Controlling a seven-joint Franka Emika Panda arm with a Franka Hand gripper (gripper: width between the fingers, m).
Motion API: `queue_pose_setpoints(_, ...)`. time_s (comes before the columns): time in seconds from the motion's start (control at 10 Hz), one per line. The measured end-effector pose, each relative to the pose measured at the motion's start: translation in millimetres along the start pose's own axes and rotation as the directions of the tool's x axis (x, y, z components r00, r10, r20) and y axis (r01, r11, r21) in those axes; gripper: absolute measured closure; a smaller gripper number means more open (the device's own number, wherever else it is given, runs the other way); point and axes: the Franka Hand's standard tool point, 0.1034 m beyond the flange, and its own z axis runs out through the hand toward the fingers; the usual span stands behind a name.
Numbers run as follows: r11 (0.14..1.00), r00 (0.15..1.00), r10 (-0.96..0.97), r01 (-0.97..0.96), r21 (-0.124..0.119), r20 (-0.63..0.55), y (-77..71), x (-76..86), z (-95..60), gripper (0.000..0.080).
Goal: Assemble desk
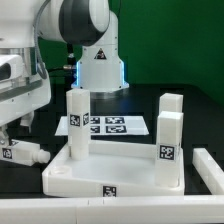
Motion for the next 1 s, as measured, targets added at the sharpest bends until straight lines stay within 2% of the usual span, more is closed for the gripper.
queue_pose_setpoints(0.1,1.000,1.000,0.017,-0.017,0.002,0.003,-0.7,4.7,0.7,0.0233)
queue_pose_setpoints(0.2,1.000,1.000,0.018,-0.018,0.006,0.004,-2.6,5.7,4.7,0.0233)
queue_pose_setpoints(0.3,1.000,1.000,0.021,-0.021,0.013,0.010,-5.4,2.4,10.7,0.0165)
queue_pose_setpoints(0.4,1.000,1.000,0.023,-0.023,0.014,0.016,-7.1,-0.7,15.7,0.0154)
queue_pose_setpoints(0.6,0.998,0.999,0.045,-0.046,0.030,0.023,-11.9,-6.4,22.9,0.0150)
queue_pose_setpoints(0.8,0.999,0.999,0.032,-0.033,0.029,0.026,-11.3,-7.2,22.6,0.0150)
queue_pose_setpoints(0.9,0.999,0.999,0.034,-0.035,0.030,0.028,-11.3,-7.9,22.6,0.0233)
queue_pose_setpoints(1.0,0.999,0.999,0.017,-0.018,0.031,0.031,-11.2,-9.0,22.7,0.0368)
